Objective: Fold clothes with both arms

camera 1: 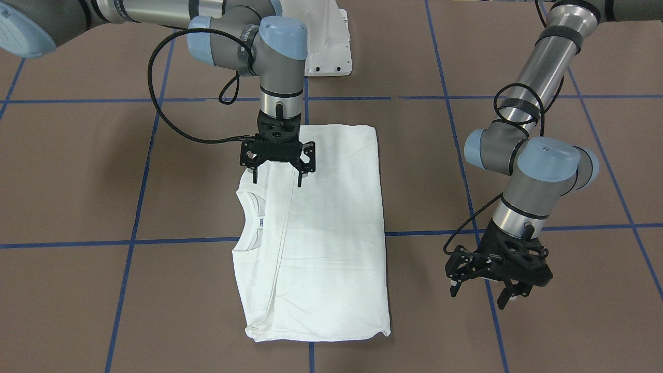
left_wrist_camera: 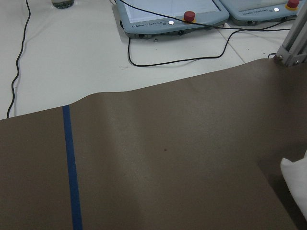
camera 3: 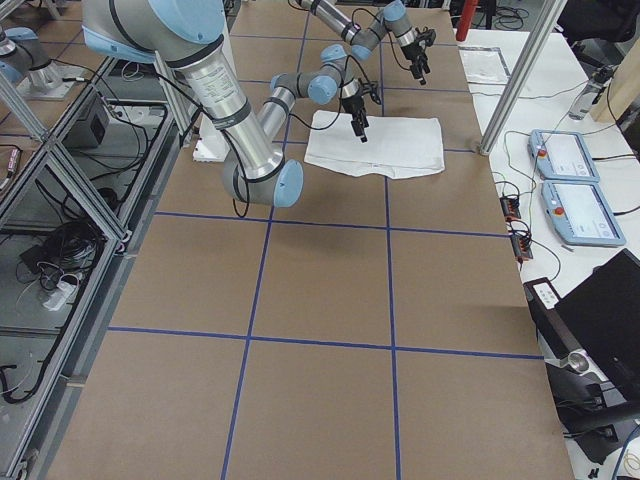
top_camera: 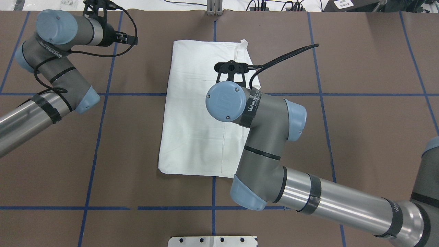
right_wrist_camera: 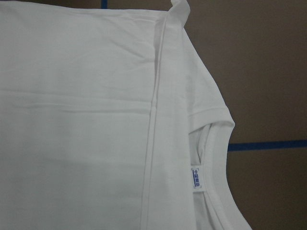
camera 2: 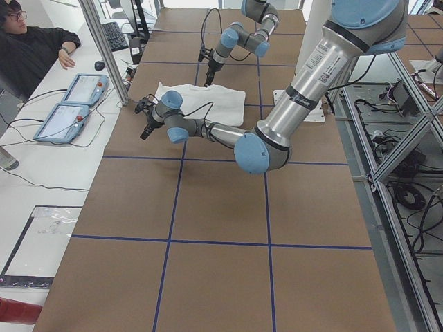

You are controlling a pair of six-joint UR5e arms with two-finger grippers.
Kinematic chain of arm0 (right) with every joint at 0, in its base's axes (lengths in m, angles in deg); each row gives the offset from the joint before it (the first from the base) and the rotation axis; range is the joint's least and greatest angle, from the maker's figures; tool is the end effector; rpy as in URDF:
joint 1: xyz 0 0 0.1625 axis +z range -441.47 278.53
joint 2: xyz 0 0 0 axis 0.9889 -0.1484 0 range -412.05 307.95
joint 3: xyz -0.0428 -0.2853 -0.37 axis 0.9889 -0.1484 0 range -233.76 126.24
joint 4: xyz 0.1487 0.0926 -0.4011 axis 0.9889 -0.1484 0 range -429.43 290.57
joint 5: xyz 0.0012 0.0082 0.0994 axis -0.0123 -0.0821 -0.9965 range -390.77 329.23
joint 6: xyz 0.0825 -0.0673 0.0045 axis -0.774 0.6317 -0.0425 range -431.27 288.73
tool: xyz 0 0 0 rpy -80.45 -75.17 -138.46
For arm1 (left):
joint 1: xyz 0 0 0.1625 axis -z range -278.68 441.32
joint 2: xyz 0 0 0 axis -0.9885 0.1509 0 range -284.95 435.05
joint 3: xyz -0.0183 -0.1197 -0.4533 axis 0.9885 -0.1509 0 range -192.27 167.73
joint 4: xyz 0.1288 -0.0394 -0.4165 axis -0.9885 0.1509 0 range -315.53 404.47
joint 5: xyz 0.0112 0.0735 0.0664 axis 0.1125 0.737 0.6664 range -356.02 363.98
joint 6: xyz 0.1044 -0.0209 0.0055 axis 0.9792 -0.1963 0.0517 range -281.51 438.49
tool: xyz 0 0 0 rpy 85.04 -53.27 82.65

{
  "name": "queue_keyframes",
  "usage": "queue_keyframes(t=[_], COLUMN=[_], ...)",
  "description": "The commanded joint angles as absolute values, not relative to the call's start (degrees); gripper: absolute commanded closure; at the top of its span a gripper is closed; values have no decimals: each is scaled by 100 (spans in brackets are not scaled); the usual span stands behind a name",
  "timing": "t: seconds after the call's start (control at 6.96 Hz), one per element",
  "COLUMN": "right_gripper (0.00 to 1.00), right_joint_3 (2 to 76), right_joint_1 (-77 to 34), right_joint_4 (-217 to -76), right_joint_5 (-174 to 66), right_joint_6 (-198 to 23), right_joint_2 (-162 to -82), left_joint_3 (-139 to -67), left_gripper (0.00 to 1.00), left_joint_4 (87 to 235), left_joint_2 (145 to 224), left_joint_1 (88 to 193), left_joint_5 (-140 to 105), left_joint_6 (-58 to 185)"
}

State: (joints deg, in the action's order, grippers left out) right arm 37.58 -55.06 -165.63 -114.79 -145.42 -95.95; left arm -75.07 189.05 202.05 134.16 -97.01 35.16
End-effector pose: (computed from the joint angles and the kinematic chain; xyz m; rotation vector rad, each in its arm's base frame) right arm -0.6209 -0.4695 0.1947 0.3530 -0.6360 0.2135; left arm 0.4118 -0.7303 0.4216 0.7440 0.8538 0.0119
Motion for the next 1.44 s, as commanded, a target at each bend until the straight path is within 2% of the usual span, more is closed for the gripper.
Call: queue_keyframes(t=[0.0,0.43,1.29], right_gripper=[0,0,0], right_joint_3=[3738,3660,3668], right_joint_1=[-5702,-6168,-6363], right_joint_4=[-17118,-17138,-17138], right_joint_5=[-12259,-11904,-11708], right_joint_6=[-14492,-14501,-14501], right_joint_2=[-9451,-9625,-9899], left_joint_3=[-7511,-7598,-7722], left_gripper=[0,0,0], left_joint_4=[18905,18914,18914], left_joint_2=[20205,20153,20012], left_joint_1=[13414,13388,13326], left_joint_5=[-9701,-9701,-9701], left_joint_6=[3516,3507,3507])
